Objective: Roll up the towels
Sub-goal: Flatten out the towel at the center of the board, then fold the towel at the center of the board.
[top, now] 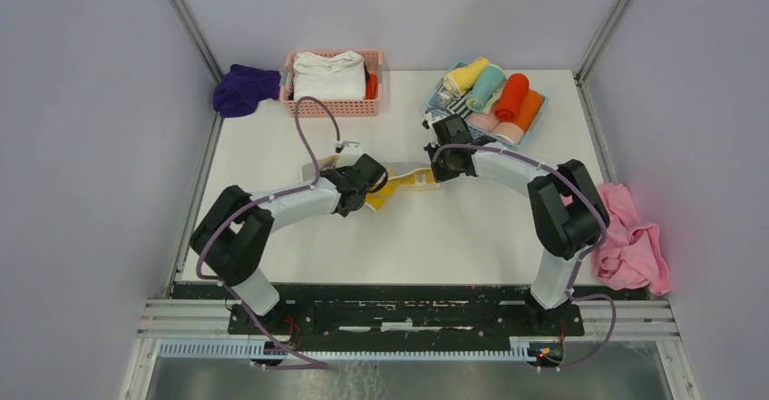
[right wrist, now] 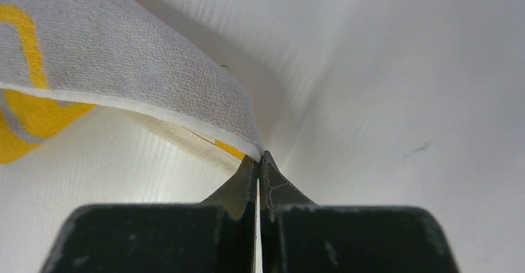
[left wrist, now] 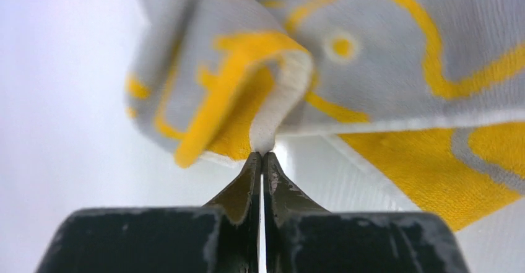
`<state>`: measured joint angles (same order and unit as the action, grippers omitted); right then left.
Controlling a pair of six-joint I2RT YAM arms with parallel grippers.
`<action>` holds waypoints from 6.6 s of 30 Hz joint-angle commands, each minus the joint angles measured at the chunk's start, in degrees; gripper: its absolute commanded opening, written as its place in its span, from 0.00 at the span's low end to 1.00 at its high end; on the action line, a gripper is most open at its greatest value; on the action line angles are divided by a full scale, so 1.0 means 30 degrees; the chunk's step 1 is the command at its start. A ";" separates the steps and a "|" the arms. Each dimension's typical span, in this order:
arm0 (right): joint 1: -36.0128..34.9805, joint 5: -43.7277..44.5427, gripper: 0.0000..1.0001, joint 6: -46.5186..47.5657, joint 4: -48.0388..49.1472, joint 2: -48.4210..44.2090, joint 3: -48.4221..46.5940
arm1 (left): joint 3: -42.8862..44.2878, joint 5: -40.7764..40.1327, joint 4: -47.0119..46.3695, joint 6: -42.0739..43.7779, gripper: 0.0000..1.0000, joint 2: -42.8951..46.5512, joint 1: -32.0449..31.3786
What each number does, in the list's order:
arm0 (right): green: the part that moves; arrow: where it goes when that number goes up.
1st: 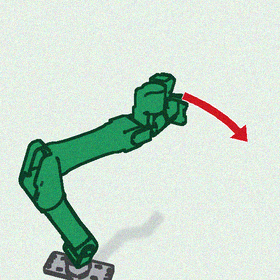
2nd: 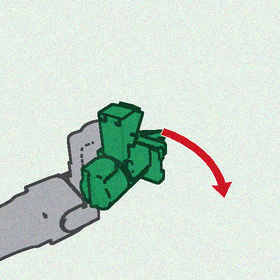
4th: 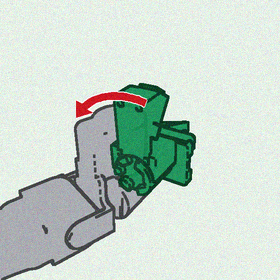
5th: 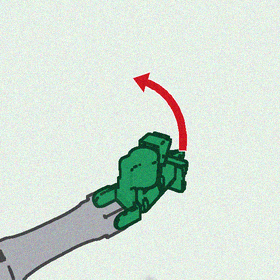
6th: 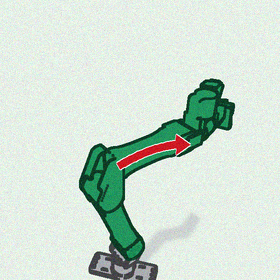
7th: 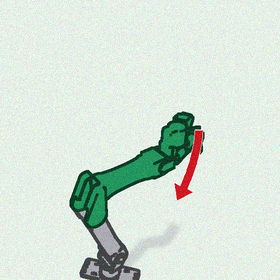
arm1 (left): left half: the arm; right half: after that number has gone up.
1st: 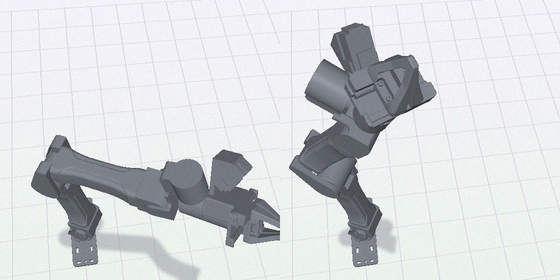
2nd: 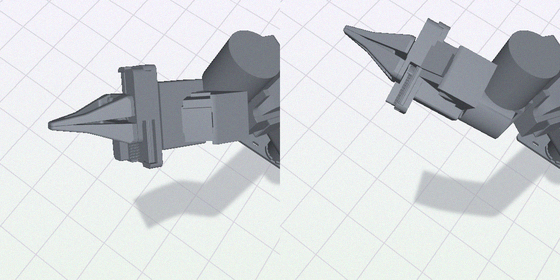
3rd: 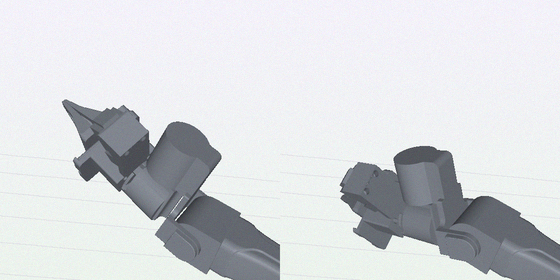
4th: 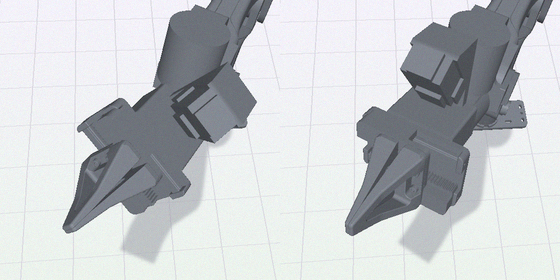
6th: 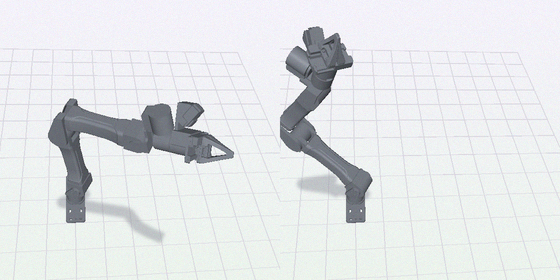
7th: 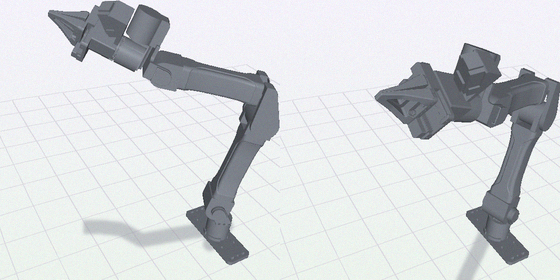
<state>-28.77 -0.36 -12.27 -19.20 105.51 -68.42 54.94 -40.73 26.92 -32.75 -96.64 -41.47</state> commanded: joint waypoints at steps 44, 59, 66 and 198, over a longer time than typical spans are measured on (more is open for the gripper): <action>0.0403 -0.5983 0.45 -0.3675 -1.3219 -1.5519 0.5244 | -0.6688 0.8602 0.3969 -0.5426 0.42 1.9908 1.1087; 0.0689 0.0649 0.57 -0.3880 -0.6579 -1.1634 0.5848 | -0.2002 1.3329 -0.0075 -0.0423 0.54 1.0181 1.0473; 0.2982 0.1002 0.57 -0.2627 -0.5067 -0.8994 0.5242 | 0.2550 1.2398 -0.0153 0.2138 0.52 0.3139 1.0430; 0.6779 -0.2219 0.00 0.1268 -0.7936 -0.7665 0.0571 | 0.8985 1.1526 0.0748 0.7333 0.03 -0.2404 1.0406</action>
<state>-8.86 -3.29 -7.44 -42.17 87.39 -70.26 85.06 -4.40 32.27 -10.74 -109.49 -10.98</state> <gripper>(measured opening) 0.015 0.127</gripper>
